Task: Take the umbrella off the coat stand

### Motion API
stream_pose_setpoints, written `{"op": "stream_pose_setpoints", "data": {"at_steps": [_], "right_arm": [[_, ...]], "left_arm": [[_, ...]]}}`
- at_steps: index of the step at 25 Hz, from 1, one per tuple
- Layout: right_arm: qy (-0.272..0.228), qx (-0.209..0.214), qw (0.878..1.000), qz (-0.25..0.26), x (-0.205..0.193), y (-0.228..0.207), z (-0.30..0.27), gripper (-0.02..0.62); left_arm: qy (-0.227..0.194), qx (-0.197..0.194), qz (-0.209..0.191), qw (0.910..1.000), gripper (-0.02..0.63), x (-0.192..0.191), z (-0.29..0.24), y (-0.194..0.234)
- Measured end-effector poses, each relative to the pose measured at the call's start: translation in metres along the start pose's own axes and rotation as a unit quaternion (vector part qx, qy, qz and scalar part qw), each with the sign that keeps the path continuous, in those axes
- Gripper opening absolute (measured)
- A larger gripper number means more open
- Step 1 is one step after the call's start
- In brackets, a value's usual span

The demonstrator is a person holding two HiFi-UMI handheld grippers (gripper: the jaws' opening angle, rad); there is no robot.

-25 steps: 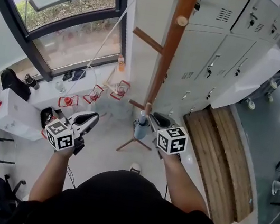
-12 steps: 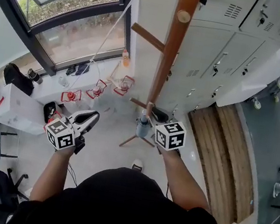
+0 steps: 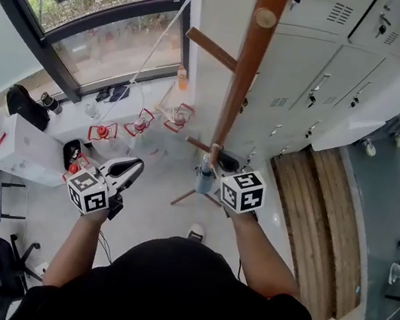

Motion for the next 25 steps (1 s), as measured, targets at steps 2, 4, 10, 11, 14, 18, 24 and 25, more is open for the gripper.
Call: {"op": "stream_pose_setpoints", "data": {"at_steps": [2, 4, 10, 11, 14, 18, 24, 25], "right_arm": [[0.000, 0.001, 1.000, 0.002, 0.000, -0.001, 0.000, 0.057], [0.001, 0.001, 1.000, 0.003, 0.000, -0.001, 0.000, 0.054], [0.001, 0.004, 1.000, 0.005, -0.001, -0.001, 0.002, 0.029], [0.001, 0.004, 1.000, 0.006, -0.001, -0.002, 0.002, 0.029], [0.002, 0.005, 1.000, 0.009, 0.000, -0.002, 0.002, 0.025], [0.002, 0.006, 1.000, 0.010, 0.000, -0.002, 0.001, 0.020], [0.003, 0.012, 1.000, 0.007, 0.000, -0.002, 0.000, 0.018], [0.003, 0.013, 1.000, 0.007, 0.000, -0.002, 0.000, 0.018]], "left_arm": [[0.001, -0.001, 0.002, 1.0000, 0.037, -0.002, -0.002, 0.000], [0.001, -0.001, 0.003, 1.0000, 0.037, -0.003, -0.002, 0.000], [0.004, -0.005, 0.003, 1.0000, 0.037, -0.006, -0.002, -0.003], [0.004, -0.005, 0.004, 1.0000, 0.037, -0.007, -0.003, -0.004], [0.004, -0.005, 0.006, 1.0000, 0.037, -0.008, -0.004, -0.004], [0.002, -0.004, 0.009, 1.0000, 0.037, -0.010, -0.002, -0.002], [0.000, -0.004, 0.013, 0.9999, 0.037, -0.013, -0.003, -0.001], [0.000, -0.005, 0.012, 0.9999, 0.037, -0.013, -0.003, -0.001]]}}
Point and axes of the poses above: the fingertips, and each gripper's own axes: z backward along the fingers, y to its left, x out of its top, the point moved 8 cm from there along z, backward along the fingers, and after that the axes turned 1 degree about -z, right-handed, at the moved point
